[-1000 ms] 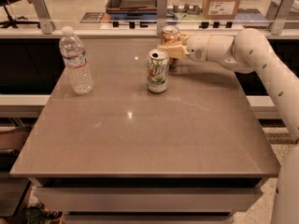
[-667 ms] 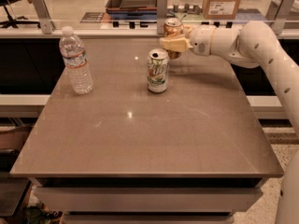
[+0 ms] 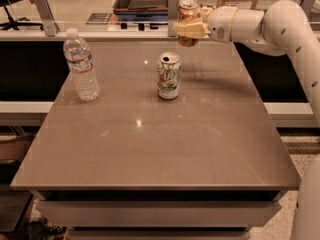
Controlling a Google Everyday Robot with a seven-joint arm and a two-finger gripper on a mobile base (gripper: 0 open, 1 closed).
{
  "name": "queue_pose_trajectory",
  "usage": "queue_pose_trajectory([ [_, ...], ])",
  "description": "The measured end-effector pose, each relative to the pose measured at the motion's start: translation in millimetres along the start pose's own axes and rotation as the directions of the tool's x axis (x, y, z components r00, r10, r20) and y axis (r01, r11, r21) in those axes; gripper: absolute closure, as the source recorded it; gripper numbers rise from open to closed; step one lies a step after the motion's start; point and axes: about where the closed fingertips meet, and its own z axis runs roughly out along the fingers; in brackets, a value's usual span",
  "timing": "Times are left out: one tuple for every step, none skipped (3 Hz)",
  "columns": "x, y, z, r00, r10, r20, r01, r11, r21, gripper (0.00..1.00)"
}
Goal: Pick orange can
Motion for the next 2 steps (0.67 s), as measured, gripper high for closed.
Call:
queue_pose_trajectory([
  [-33, -6, -8, 0.998, -0.059, 0.004, 0.059, 0.9979, 0.029, 1.0],
  [-61, -7, -17, 0.993, -0.114, 0.009, 0.114, 0.992, 0.054, 1.0],
])
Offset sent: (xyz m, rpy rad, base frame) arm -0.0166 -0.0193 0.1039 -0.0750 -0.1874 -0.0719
